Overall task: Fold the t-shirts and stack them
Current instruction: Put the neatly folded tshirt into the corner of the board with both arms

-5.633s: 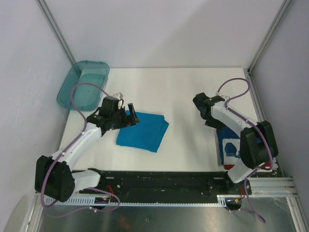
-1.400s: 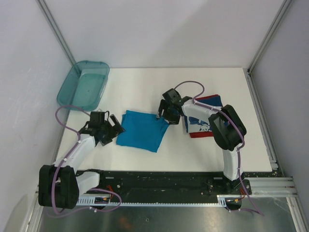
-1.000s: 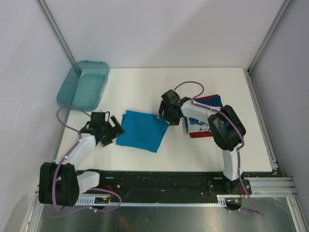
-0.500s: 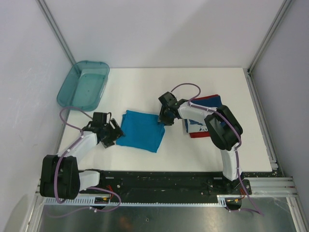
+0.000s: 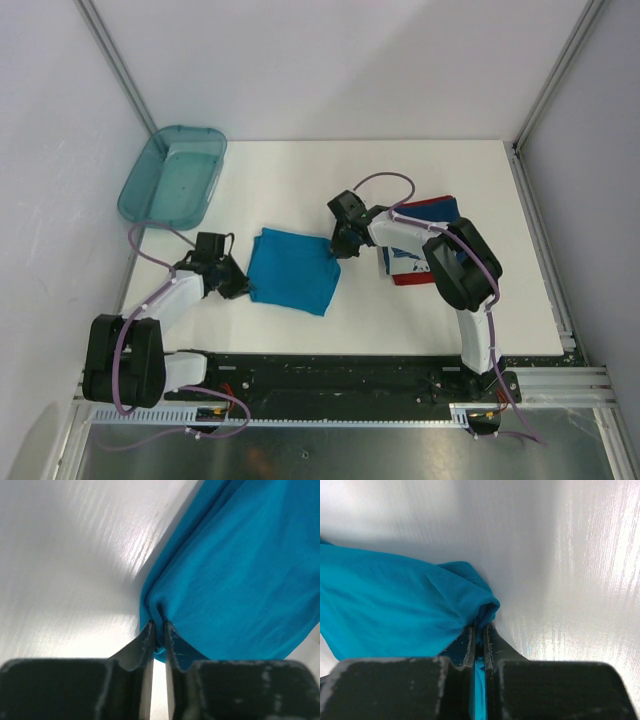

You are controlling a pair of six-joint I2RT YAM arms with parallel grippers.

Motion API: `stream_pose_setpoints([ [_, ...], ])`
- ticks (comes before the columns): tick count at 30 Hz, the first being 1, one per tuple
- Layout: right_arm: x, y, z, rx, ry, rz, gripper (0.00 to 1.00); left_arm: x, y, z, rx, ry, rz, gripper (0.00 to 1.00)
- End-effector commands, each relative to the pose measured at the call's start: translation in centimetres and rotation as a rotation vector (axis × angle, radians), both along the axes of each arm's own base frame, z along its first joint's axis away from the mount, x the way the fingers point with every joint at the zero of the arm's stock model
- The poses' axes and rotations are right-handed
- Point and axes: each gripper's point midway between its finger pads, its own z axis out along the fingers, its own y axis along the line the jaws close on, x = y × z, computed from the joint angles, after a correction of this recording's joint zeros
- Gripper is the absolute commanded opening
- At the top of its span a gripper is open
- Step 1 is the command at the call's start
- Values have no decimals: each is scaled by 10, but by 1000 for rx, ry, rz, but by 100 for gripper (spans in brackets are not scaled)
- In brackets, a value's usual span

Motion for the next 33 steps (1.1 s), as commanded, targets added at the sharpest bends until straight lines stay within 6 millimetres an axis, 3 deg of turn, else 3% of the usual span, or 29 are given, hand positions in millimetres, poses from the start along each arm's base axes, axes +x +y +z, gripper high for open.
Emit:
stream_pose_setpoints([
  [1,7,9,15,8,-71,23,1,16,-9,18,-22,-70,-37,7],
  [5,12,13,37,-45,-150,51,0,26,-16,38,-36,-138,-90,0],
  [19,18,15,102,-201,-346,109,0,36,-55,96,-119,-291,-241,0],
  [27,21,7,134,-197,-410,105,0,41,-75,123,-143,-351,-286,0],
  [33,29,-14,161,-203,-451,76,0,46,-95,150,-172,-398,-314,0],
])
